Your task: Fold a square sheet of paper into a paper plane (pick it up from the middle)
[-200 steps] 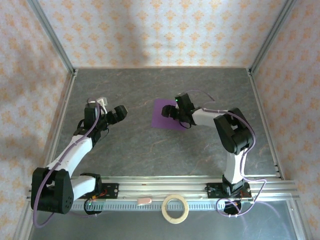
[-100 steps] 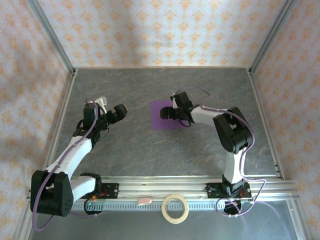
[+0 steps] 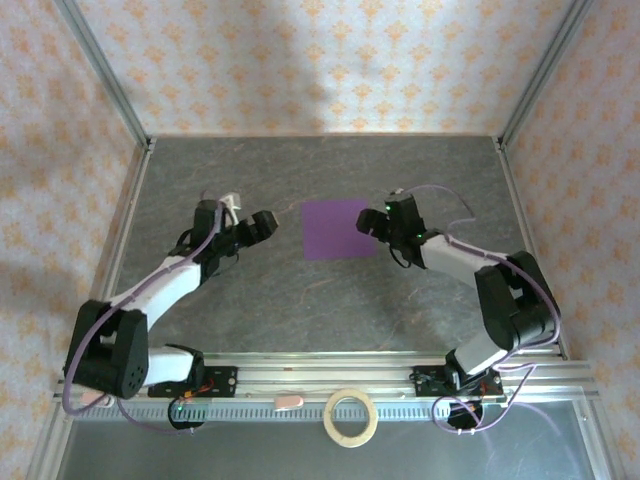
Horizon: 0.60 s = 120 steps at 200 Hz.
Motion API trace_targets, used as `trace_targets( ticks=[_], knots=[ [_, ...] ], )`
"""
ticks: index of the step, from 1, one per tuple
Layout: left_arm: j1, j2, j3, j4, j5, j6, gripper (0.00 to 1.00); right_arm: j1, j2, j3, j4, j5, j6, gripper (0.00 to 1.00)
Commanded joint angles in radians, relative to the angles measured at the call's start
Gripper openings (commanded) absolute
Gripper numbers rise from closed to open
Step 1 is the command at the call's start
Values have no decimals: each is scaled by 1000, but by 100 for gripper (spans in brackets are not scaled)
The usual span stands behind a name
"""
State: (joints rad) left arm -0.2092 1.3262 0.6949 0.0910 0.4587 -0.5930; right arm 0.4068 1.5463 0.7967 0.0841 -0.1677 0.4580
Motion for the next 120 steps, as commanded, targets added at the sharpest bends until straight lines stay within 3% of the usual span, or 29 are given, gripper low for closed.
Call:
trace_targets(
  ticks=[1, 16, 57, 95, 120],
  knots=[
    [-93, 112, 141, -67, -60, 75, 90, -42, -71, -55, 7, 43, 104, 87],
    [-168, 232, 267, -152, -98, 117, 86, -79, -105, -107, 16, 0, 140, 87],
    [-324, 491, 570, -361, -249, 149, 86, -124, -172, -193, 51, -54, 217, 87],
    [-363, 510, 616, -355, -251, 128, 87, -122, -122, -120, -54, -76, 421, 84],
    [-363, 501, 621, -372, -237, 135, 87, -82, -133, -91, -110, -86, 448, 83]
  ],
)
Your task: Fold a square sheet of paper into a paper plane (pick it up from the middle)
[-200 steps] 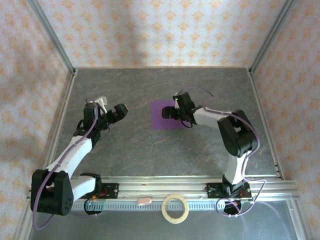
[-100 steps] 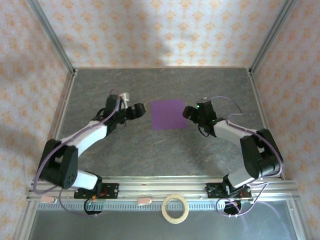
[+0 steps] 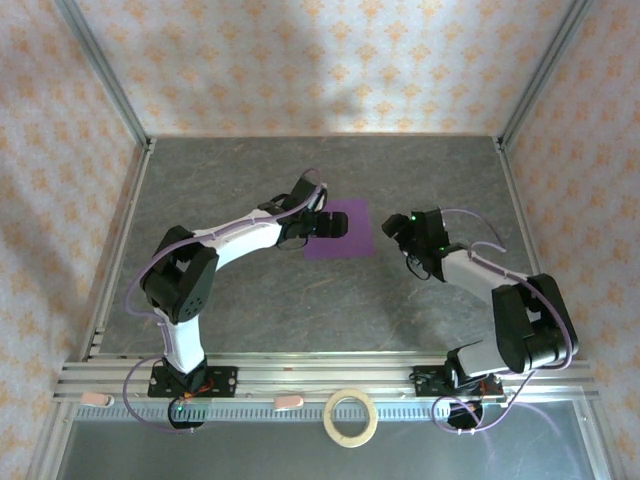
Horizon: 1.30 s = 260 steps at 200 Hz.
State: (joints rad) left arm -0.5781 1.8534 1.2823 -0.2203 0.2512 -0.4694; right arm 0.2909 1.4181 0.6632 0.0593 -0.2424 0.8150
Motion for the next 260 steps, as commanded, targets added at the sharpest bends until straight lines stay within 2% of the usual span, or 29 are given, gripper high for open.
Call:
trace_targets(
  ticks=[1, 48, 75, 116, 167, 231, 260],
  knots=[
    [6, -26, 33, -62, -30, 13, 87, 35, -7, 43, -88, -9, 90, 83],
    [7, 11, 101, -107, -43, 16, 88, 52, -69, 15, -131, 30, 60, 84],
    [7, 9, 76, -52, -3, 5, 88, 54, -72, 33, -140, 33, 34, 83],
    [1, 116, 156, -100, 53, -16, 85, 50, -102, 42, -129, 110, -11, 85],
    [-14, 239, 290, -229, -52, -118, 84, 42, -152, 8, -118, 75, -86, 86],
    [-21, 372, 477, -378, -136, -143, 86, 41, -153, 5, -148, 6, -108, 86],
    [-23, 448, 606, -497, -187, -159, 88, 42, -158, -6, -155, 10, -104, 86]
  ],
)
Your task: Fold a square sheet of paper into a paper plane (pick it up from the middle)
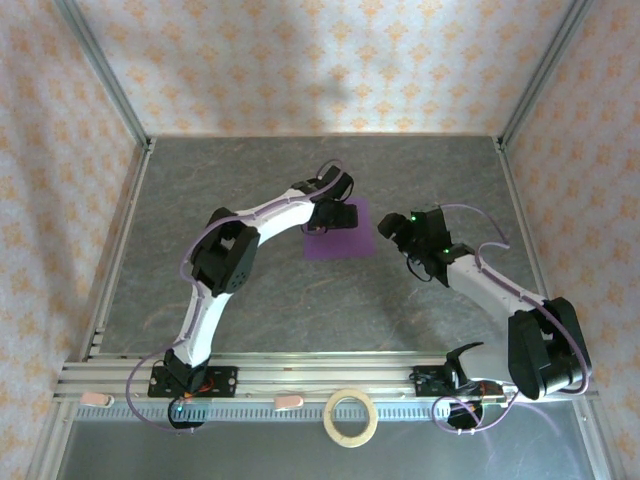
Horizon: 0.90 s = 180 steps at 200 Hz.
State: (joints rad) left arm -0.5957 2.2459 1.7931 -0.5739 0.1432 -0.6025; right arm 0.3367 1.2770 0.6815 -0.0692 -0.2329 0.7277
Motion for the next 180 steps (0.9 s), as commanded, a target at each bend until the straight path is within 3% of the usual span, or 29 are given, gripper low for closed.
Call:
trace_targets(
  ticks=[1, 66, 104, 126, 155, 180],
  knots=[
    [-6, 59, 99, -148, -80, -26, 88, -5, -16, -25, -27, 2, -16, 86],
    [-32, 136, 182, -252, -176, -4, 92, -4, -18, -39, -50, 6, -19, 86],
    [-36, 102, 92, -258, -234, 58, 92, -4, -27, -37, -57, 17, -10, 86],
    [-36, 54, 5, -251, -279, 165, 93, -5, -28, -40, -55, 18, -4, 86],
    [-36, -37, -129, -183, -274, 293, 94, -4, -21, -47, -38, 18, 9, 86],
    [-36, -72, -120, -167, -249, 319, 94, -4, -9, -47, -10, -7, 20, 86]
  ],
)
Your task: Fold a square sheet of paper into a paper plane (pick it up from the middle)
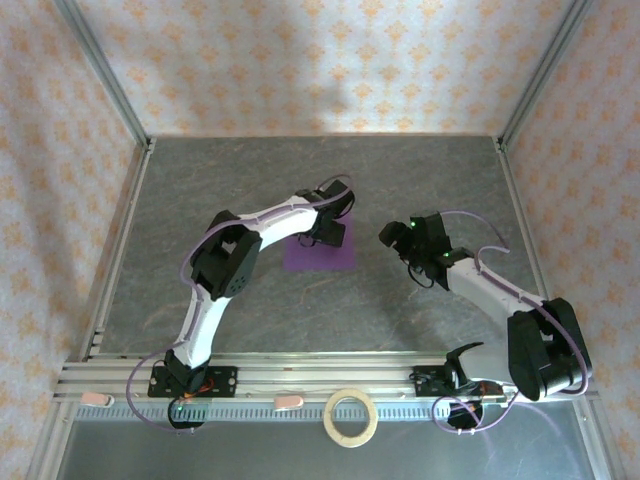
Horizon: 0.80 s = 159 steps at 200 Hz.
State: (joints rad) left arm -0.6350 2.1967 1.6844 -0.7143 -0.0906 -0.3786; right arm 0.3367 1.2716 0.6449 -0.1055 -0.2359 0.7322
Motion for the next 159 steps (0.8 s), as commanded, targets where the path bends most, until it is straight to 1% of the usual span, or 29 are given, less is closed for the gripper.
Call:
trace_targets(
  ticks=[1, 21, 42, 57, 62, 76, 116, 159],
  knots=[
    [4, -23, -9, -26, -15, 93, 94, -4, -3, -10, 27, -7, 16, 86],
    [8, -11, 65, -60, -23, 17, 95, -4, 5, -4, 41, -37, 16, 86],
    [16, 6, 121, -95, -53, -109, 95, -5, 8, 2, 35, -51, 11, 86],
    [26, 14, 128, -107, -32, -154, 95, -5, 13, 9, 21, -57, 0, 87],
    [29, 14, 125, -102, -17, -188, 95, -4, 15, 14, 16, -58, -4, 87],
    [32, 16, 106, -86, 23, -204, 95, -5, 20, 20, -1, -56, -12, 87],
    [32, 17, 72, -83, 16, -256, 94, -5, 33, 36, -31, -56, -30, 88],
    [31, 27, 64, -65, 48, -239, 94, -4, 42, 38, -34, -52, -34, 88]
  ],
)
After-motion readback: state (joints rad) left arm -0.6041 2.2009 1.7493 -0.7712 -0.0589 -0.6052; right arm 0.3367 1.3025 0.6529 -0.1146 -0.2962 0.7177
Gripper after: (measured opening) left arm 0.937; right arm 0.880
